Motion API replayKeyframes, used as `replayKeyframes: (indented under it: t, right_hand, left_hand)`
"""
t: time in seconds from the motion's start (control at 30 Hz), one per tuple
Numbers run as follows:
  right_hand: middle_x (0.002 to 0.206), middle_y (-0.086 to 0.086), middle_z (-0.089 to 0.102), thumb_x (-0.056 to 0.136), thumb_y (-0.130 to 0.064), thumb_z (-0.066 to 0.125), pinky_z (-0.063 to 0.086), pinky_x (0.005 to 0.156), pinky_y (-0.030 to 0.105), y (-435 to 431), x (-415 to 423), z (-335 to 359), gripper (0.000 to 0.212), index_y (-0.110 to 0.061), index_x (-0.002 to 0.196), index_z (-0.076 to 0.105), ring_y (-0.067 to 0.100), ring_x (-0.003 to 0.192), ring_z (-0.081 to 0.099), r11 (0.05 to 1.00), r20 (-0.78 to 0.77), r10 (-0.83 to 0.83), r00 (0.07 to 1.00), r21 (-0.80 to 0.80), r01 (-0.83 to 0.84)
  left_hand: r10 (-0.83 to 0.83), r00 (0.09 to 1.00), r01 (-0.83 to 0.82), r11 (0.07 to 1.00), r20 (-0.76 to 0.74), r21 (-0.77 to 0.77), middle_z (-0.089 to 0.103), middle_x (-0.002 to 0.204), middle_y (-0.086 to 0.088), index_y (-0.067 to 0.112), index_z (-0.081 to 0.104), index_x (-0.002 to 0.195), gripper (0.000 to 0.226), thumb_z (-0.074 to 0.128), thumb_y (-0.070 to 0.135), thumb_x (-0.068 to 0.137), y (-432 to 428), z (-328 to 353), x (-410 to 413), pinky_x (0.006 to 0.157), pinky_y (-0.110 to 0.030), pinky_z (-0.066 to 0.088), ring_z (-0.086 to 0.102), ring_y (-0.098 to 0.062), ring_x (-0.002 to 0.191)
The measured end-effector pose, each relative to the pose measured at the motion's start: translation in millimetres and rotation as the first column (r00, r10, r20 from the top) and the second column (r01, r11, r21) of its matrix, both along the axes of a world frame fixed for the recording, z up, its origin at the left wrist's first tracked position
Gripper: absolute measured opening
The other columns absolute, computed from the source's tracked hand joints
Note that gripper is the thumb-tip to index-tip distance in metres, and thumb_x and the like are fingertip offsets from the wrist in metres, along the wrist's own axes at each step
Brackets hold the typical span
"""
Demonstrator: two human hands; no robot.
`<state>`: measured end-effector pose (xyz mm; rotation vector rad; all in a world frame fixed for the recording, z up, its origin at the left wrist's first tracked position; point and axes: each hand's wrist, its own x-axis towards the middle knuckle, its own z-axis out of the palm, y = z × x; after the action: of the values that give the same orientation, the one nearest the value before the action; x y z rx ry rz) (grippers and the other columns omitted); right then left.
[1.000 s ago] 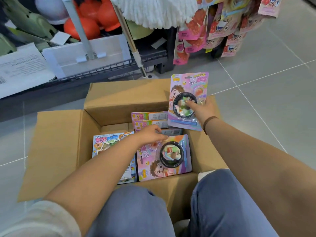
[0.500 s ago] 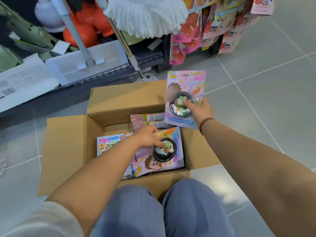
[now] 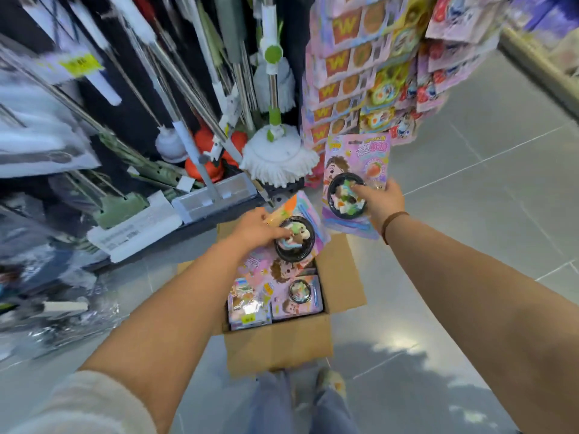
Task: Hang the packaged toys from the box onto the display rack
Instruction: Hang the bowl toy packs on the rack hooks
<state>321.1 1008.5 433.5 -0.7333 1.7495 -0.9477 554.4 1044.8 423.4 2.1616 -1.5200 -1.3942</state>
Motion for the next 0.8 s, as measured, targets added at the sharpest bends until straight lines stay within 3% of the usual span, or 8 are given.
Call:
replayKeyframes:
  t: [0.17, 0.23, 0.3, 0.37, 0.5, 0.6, 0.73, 0.8]
  right_hand:
    - [0.127, 0.012, 0.061, 0.051, -0.049, 0.080, 0.048, 0.099, 0.046, -2, -25, 104, 0.090, -0.009, 0.127, 0.053, 0.029, 0.116, 0.058, 0.996, -0.122, 0.066, 0.990, -0.047, -0.072]
    - [0.117, 0.009, 0.063, 0.045, -0.057, 0.078, 0.051, 0.094, 0.044, -3, -37, 148, 0.094, -0.007, 0.122, 0.055, 0.029, 0.111, 0.060, 0.997, -0.162, 0.057, 0.985, -0.050, -0.066]
    - [0.104, 0.008, 0.061, 0.063, -0.038, 0.081, 0.050, 0.085, 0.034, -1, -44, 190, 0.060, -0.007, 0.109, 0.057, 0.026, 0.098, 0.060, 0.994, -0.197, 0.061, 0.978, -0.076, -0.077]
    - [0.106, 0.009, 0.061, 0.075, -0.019, 0.077, 0.046, 0.079, 0.031, -1, -53, 223, 0.041, -0.008, 0.109, 0.057, 0.021, 0.094, 0.056, 0.991, -0.204, 0.051, 0.978, -0.113, -0.075]
    - [0.103, 0.002, 0.057, 0.079, -0.007, 0.072, 0.043, 0.069, 0.023, -10, -92, 266, 0.044, -0.007, 0.120, 0.054, 0.016, 0.092, 0.053, 0.973, -0.200, 0.013, 0.980, -0.221, -0.059]
    - [0.105, 0.002, 0.055, 0.080, -0.003, 0.069, 0.040, 0.075, 0.024, -27, -128, 282, 0.044, -0.005, 0.121, 0.051, 0.016, 0.092, 0.051, 0.968, -0.226, 0.014, 0.974, -0.240, -0.070]
    - [0.119, 0.012, 0.060, 0.076, -0.003, 0.072, 0.047, 0.087, 0.035, -68, -186, 295, 0.046, -0.008, 0.116, 0.050, 0.025, 0.098, 0.056, 0.955, -0.236, 0.048, 0.971, -0.274, -0.114]
    - [0.118, 0.012, 0.061, 0.075, -0.003, 0.072, 0.048, 0.090, 0.037, -91, -217, 302, 0.040, -0.013, 0.107, 0.049, 0.026, 0.100, 0.058, 0.946, -0.236, 0.084, 0.968, -0.287, -0.152]
  left_hand:
    - [-0.071, 0.997, 0.068, 0.996, -0.044, -0.060, 0.033, 0.073, 0.003, 0.020, 0.032, 0.067, 0.047, 0.075, 0.035, 0.076, -15, 112, -6, 0.056, -0.028, 0.023, 0.037, -0.016, 0.074]
    - [-0.107, 0.993, 0.101, 0.990, -0.054, -0.103, 0.042, 0.087, 0.002, 0.021, 0.042, 0.074, 0.037, 0.076, 0.036, 0.076, -26, 151, -13, 0.066, -0.029, 0.032, 0.041, -0.017, 0.087]
    - [-0.132, 0.989, 0.120, 0.981, -0.066, -0.154, 0.048, 0.093, 0.000, 0.014, 0.053, 0.087, 0.040, 0.079, 0.039, 0.071, -39, 181, -19, 0.070, -0.031, 0.035, 0.048, -0.019, 0.090]
    - [-0.159, 0.986, 0.145, 0.970, -0.057, -0.196, 0.050, 0.085, -0.001, 0.013, 0.053, 0.084, 0.043, 0.081, 0.041, 0.067, -51, 209, -28, 0.064, -0.031, 0.034, 0.049, -0.019, 0.080]
    - [-0.234, 0.971, 0.209, 0.934, -0.054, -0.290, 0.055, 0.079, -0.002, 0.013, 0.054, 0.079, 0.039, 0.083, 0.037, 0.067, -78, 264, -65, 0.060, -0.028, 0.037, 0.051, -0.017, 0.071]
    - [-0.273, 0.961, 0.247, 0.915, -0.038, -0.319, 0.050, 0.077, 0.002, 0.018, 0.049, 0.074, 0.034, 0.080, 0.032, 0.071, -93, 287, -101, 0.058, -0.026, 0.036, 0.048, -0.015, 0.071]
    - [-0.287, 0.958, 0.267, 0.898, -0.005, -0.351, 0.054, 0.112, 0.000, 0.015, 0.056, 0.098, 0.040, 0.080, 0.035, 0.072, -119, 302, -157, 0.078, -0.030, 0.041, 0.052, -0.019, 0.098]
    - [-0.263, 0.965, 0.252, 0.894, 0.021, -0.371, 0.050, 0.115, 0.003, 0.014, 0.057, 0.111, 0.049, 0.079, 0.036, 0.073, -129, 306, -188, 0.083, -0.030, 0.042, 0.052, -0.021, 0.106]
